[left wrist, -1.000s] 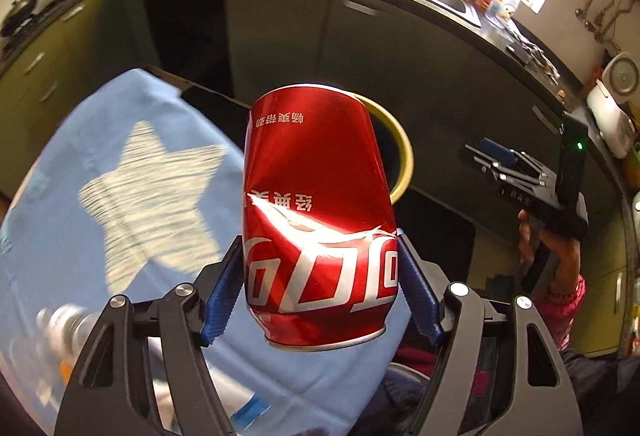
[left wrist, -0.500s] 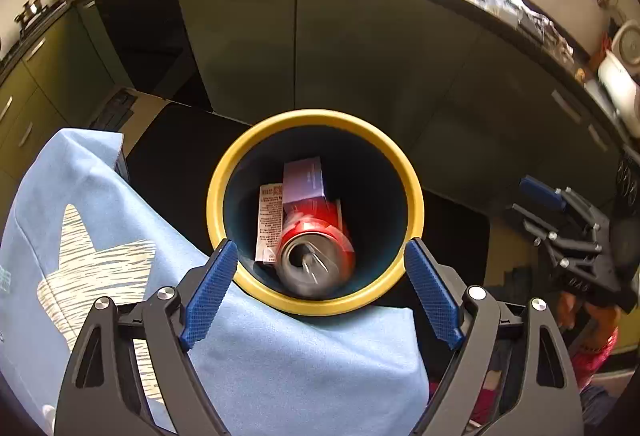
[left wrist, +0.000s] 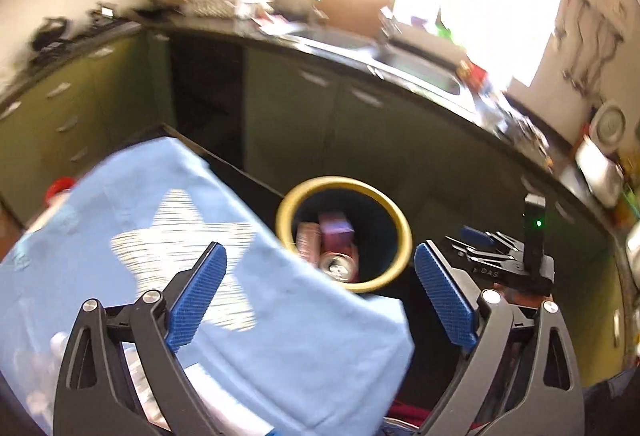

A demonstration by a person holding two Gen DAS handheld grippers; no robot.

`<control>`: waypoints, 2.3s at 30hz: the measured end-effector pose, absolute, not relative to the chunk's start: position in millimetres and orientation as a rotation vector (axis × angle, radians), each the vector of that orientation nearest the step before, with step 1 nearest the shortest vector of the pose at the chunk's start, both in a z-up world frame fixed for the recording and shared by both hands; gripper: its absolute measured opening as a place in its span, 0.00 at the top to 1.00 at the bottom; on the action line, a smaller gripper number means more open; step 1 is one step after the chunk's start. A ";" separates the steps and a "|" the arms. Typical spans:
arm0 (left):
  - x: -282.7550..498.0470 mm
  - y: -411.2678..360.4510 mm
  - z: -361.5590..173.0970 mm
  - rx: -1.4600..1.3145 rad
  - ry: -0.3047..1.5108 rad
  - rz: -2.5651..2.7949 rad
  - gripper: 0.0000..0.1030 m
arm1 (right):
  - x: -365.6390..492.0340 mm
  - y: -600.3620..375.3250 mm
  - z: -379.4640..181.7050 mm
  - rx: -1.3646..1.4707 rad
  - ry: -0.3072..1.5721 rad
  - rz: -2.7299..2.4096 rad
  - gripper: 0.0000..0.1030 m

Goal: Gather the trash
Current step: 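Move both tools back toward the remaining trash on the table, then grasp the clear water bottle with white label with the right gripper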

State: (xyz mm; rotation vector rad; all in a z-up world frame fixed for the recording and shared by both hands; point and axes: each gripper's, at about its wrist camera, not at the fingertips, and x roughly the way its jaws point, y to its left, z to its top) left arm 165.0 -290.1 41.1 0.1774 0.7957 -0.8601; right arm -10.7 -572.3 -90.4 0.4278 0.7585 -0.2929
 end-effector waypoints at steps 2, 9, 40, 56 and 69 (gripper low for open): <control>160.5 -248.8 49.6 0.126 0.742 -0.803 0.08 | -5.4 -563.8 -88.3 0.412 0.766 -0.274 0.34; 155.5 -109.7 63.8 -0.096 0.565 -0.564 0.05 | 30.5 -501.8 -83.6 0.313 0.819 -0.126 0.34; 198.4 77.0 -47.0 -0.307 0.554 -0.126 0.05 | 217.1 -170.7 -59.7 -0.310 0.977 0.647 0.34; 194.8 67.1 -45.8 -0.311 0.566 -0.157 0.05 | 221.5 -154.6 -84.9 -0.336 0.995 0.643 0.38; 194.2 64.0 -46.5 -0.307 0.567 -0.160 0.05 | 221.5 -172.4 -52.3 -0.210 0.898 0.642 0.41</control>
